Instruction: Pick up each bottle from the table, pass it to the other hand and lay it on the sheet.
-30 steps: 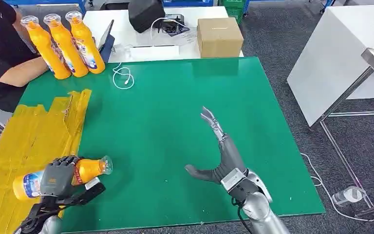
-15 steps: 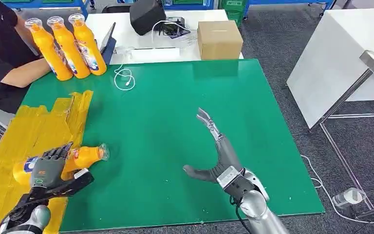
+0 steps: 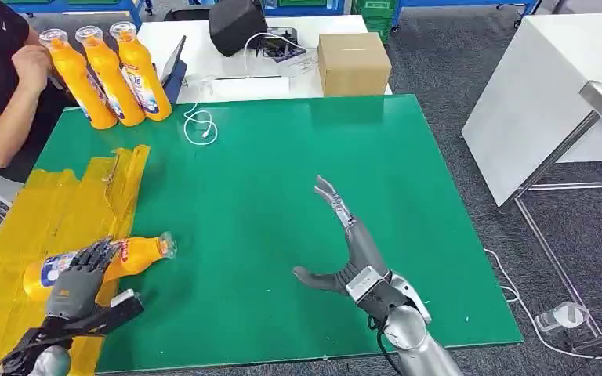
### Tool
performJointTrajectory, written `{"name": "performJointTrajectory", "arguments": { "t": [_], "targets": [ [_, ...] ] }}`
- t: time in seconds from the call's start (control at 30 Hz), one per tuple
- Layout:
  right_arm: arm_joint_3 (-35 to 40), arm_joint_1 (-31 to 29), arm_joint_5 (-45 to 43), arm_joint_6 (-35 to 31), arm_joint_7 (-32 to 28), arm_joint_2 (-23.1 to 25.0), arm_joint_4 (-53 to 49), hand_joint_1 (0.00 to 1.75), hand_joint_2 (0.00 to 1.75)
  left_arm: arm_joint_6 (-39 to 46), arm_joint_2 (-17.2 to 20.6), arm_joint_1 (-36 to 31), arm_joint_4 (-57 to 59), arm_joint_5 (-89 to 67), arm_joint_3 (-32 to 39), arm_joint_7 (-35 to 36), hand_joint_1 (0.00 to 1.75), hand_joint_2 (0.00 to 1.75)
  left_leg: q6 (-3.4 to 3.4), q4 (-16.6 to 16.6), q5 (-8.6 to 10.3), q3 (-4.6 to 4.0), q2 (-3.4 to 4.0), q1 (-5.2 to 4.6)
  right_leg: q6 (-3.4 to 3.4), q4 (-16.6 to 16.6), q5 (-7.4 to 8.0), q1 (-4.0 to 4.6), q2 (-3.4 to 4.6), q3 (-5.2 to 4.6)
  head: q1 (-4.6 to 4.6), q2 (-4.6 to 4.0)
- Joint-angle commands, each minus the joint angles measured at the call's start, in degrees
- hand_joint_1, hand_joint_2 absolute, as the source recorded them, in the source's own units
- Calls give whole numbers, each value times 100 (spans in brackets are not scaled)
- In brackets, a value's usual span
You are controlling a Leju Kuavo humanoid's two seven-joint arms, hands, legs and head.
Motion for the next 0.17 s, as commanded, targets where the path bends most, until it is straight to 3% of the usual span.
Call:
{"name": "performJointTrajectory", "arguments": {
  "t": [0.03,0.1,0.17],
  "targets": [
    [159,-284,-13,16,-1,47,369,0,175,-177,-34,546,-523,89,221,-4,0,0,-4,-3,-5,1,32,8,-9,-8,6,9,31,-6,4,0],
    [156,-264,-12,15,-1,58,356,0,175,-77,-161,535,-572,289,363,-116,0,0,-4,-4,-7,0,43,8,-10,-9,7,11,40,-8,0,0],
    [168,-166,24,-3,2,107,275,0,175,155,-547,578,-979,765,818,-473,0,0,-1,-3,-4,-4,24,5,-6,-7,3,6,20,-8,2,0]
  ]
}}
